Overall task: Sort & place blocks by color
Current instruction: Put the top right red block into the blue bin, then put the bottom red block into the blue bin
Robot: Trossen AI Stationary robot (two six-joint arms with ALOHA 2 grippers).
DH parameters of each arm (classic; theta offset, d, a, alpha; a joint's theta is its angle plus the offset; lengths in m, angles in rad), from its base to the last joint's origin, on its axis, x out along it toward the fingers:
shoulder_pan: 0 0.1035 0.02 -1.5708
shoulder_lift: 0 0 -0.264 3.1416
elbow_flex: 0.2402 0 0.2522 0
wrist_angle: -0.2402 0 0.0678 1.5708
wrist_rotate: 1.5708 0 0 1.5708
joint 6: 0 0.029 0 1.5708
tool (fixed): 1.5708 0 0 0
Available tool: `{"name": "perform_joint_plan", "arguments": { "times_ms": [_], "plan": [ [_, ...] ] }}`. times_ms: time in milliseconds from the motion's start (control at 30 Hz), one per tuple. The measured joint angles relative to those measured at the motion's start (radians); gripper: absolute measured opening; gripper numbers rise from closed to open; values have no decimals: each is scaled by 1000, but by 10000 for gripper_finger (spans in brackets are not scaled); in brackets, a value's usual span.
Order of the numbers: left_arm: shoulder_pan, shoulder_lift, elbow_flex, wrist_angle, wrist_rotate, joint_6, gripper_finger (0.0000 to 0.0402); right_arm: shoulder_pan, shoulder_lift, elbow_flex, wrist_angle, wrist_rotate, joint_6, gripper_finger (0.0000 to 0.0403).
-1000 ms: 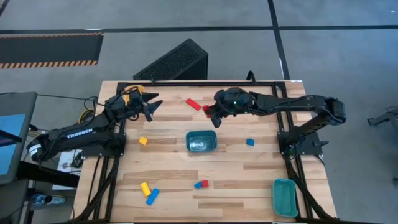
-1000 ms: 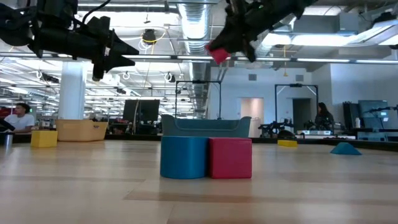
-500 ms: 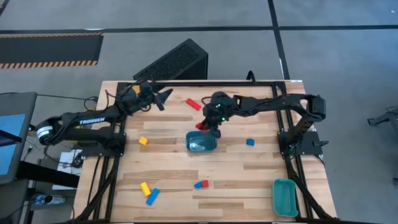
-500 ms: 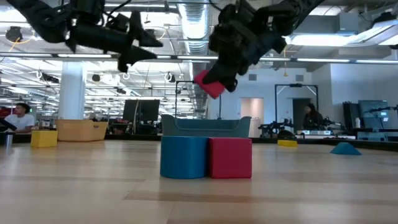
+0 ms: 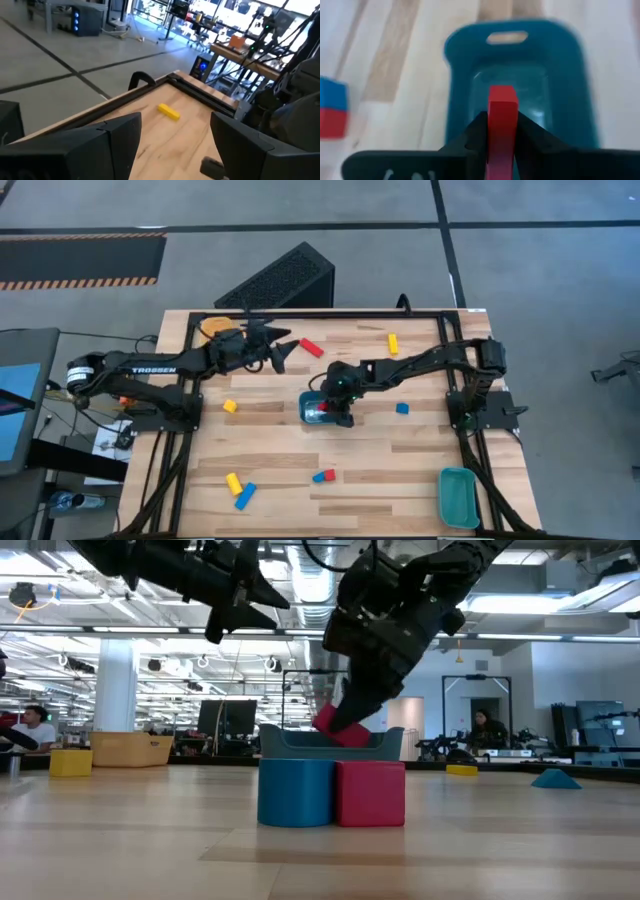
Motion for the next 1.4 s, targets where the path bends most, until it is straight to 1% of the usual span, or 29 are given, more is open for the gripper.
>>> {"name": "perform_joint_plan", "arguments": {
  "times_ms": [100,267,400,567,667,767,833,900,1033,1067,1133,1233,1333,1400],
  "plan": [
    [-54,0,11,-1,-68,-16,224,9,-2,1,1,62,-3,104],
    [-129,0,20,-9,-177,-82,224,-2,-2,1,-6,63,4,128],
    [-195,0,20,-9,-243,-158,224,-2,-5,1,-7,66,17,157],
    [-297,0,20,-15,-307,-267,224,5,-76,0,-21,64,108,190],
    [-363,0,20,-17,-344,-321,224,28,-135,1,-6,70,110,197],
    [-423,0,20,-18,-362,-335,224,66,-183,1,-1,68,110,199],
    [-455,0,20,-22,-362,-302,224,96,-197,1,-5,67,111,200],
    [-476,0,20,-32,-362,-236,224,131,-200,1,-7,72,127,203],
    [-477,0,20,-68,-346,-117,224,212,-179,1,-13,122,162,218],
    [-472,0,20,-68,-324,-99,224,233,-165,1,-15,140,167,224],
    [-467,-1,20,-69,-247,-74,224,273,-132,7,-6,172,199,235],
    [-472,-1,20,-96,-135,-58,224,337,-90,34,-11,187,284,253],
    [-489,-1,20,-178,-71,-56,224,417,-33,82,-11,210,328,268],
    [-505,-1,20,-243,-64,-56,224,467,13,115,-56,240,334,274]
  ]
}}
